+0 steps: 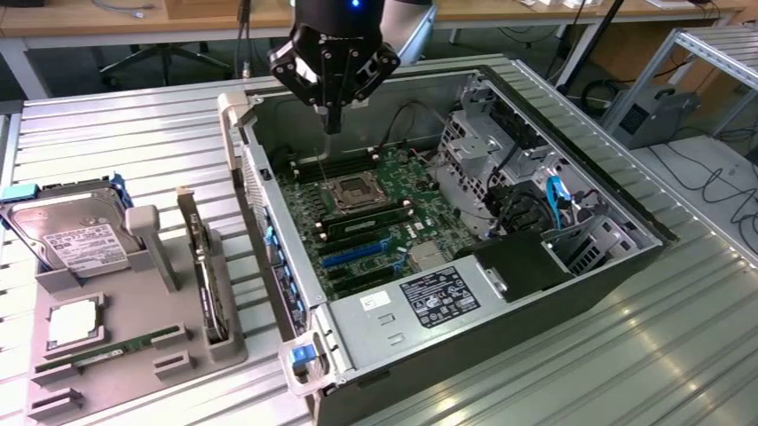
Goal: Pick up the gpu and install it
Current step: 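Reach for the gpu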
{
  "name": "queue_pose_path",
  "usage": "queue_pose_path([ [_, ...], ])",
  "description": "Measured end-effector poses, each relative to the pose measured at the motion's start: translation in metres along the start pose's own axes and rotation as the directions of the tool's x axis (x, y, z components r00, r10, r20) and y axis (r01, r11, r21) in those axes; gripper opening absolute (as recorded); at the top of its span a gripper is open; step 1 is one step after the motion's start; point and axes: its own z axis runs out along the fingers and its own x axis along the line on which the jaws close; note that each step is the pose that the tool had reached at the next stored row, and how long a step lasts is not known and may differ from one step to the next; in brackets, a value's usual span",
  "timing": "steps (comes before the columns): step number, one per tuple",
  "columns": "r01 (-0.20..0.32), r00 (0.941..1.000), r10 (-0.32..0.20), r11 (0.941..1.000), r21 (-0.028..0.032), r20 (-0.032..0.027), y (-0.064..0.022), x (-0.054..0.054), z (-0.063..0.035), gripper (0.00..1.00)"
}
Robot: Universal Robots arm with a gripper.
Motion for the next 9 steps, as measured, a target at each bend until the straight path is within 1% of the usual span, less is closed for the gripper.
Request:
queue_pose_path([
  [9,0.000,1.0000,0.000,1.0000,0.0001,0.0000,-0.0003,0.0046,-0.0002,0.11],
])
